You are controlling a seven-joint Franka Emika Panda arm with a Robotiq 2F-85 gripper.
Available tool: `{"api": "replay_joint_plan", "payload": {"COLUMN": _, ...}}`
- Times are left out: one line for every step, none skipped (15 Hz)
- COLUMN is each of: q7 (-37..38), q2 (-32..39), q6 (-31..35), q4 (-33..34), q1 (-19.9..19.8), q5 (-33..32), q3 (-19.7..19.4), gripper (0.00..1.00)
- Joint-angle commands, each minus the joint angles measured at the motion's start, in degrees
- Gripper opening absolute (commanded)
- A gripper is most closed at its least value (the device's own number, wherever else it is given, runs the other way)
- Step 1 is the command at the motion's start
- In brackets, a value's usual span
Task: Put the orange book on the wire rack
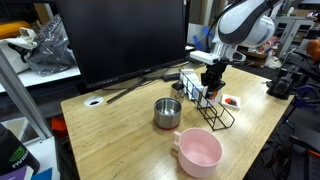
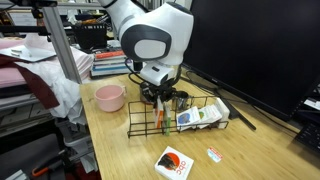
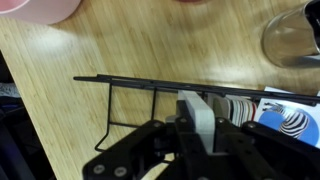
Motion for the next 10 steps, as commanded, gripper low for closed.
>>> {"api": "replay_joint_plan", "payload": {"q7": -1.72, "q2": 1.54, "q6": 1.23, "q4": 0.88, "q1": -0.20, "q5": 1.56, "q3": 0.02, "gripper": 0.04}}
{"api": "replay_joint_plan", "payload": {"q7": -1.59, "q2": 1.90, "q6": 1.65, "q4": 0.80, "q1": -0.12, "q5": 1.39, "q3": -0.04, "gripper": 0.04}}
{"api": "replay_joint_plan", "payload": {"q7": -1.52, "q2": 2.21, "q6": 1.83, "q4": 0.83, "q1": -0.12, "q5": 1.38, "q3": -0.05, "gripper": 0.04}}
{"api": "replay_joint_plan", "payload": {"q7": -1.60, "q2": 2.60, "q6": 2.16, "q4": 0.87, "q1": -0.14, "q5": 1.57, "q3": 0.01, "gripper": 0.04}}
{"api": "replay_joint_plan", "payload": {"q7": -1.65, "q2": 3.03, "q6": 2.57, "q4": 0.93, "q1": -0.17, "q5": 1.73, "q3": 0.05, "gripper": 0.04}}
{"api": "replay_joint_plan", "payload": {"q7": -1.54, "q2": 3.42, "q6": 3.02, "q4": 0.98, "q1": -0.15, "q5": 1.71, "q3": 0.03, "gripper": 0.04}}
{"api": "replay_joint_plan", "payload": {"q7": -1.52, "q2": 3.81, "q6": 3.30, "q4": 1.09, "q1": -0.18, "q5": 1.78, "q3": 0.04, "gripper": 0.04}}
{"api": "replay_joint_plan", "payload": {"q7": -1.49, "q2": 4.29, "q6": 3.50, "q4": 1.31, "q1": -0.19, "q5": 1.89, "q3": 0.07, "gripper": 0.04}}
{"api": "replay_joint_plan", "payload": {"q7": -1.25, "q2": 4.54, "q6": 3.79, "q4": 1.56, "q1": -0.09, "q5": 1.63, "q3": -0.01, "gripper": 0.04}}
{"api": "replay_joint_plan", "payload": {"q7": -1.04, "q2": 4.77, "q6": 4.03, "q4": 1.65, "q1": 0.04, "q5": 1.36, "q3": -0.10, "gripper": 0.04}}
